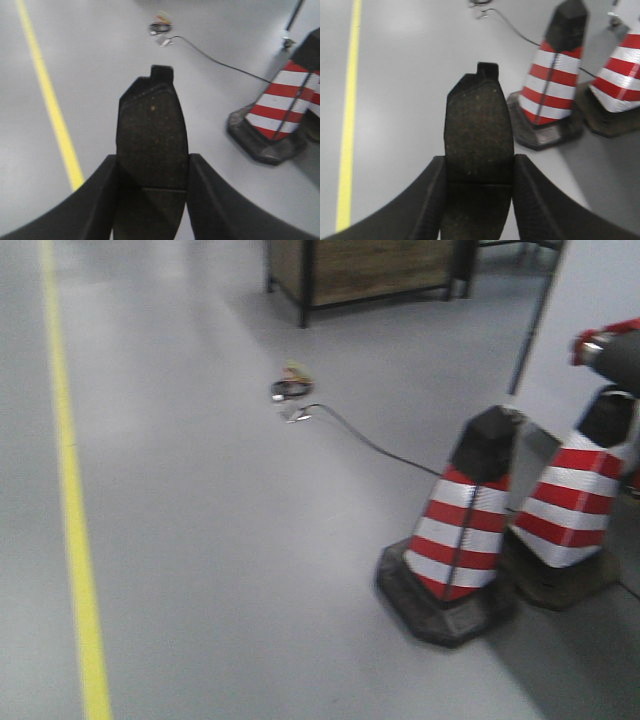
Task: Move and align brake pads A on conveyor
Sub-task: 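Turn the base past the striped cones toward the dark conveyor belt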
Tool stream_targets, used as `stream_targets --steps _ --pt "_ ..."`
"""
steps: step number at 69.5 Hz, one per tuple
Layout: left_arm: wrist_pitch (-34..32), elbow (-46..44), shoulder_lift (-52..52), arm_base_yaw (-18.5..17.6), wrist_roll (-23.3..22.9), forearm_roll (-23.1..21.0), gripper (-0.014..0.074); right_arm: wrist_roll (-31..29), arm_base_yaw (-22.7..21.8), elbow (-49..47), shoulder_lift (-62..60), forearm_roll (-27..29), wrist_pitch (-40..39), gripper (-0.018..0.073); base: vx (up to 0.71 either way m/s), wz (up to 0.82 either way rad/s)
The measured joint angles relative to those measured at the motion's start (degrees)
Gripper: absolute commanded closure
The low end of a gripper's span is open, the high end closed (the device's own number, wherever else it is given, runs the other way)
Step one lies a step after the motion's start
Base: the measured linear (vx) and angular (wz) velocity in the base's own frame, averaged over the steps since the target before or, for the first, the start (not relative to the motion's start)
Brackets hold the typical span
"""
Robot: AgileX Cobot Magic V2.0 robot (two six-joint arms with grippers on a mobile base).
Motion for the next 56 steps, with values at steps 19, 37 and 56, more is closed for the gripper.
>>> stream_targets --steps 19,37,56 --pt "0.00 0.00 0.00 0.00 0.00 0.00 0.0602 0.00 0.00 0.00 0.00 0.00 0.00 0.0564 0.30 -0.86" --pt "0.00 0.00 0.00 0.00 0.00 0.00 0.0602 0.00 0.00 0.00 0.00 -0.05 0.00 0.0564 0.29 -0.87" --pt "0.00 0.00 0.00 0.00 0.00 0.00 0.0602 0.00 0.00 0.00 0.00 -0.05 0.00 0.0564 0.26 -0.81"
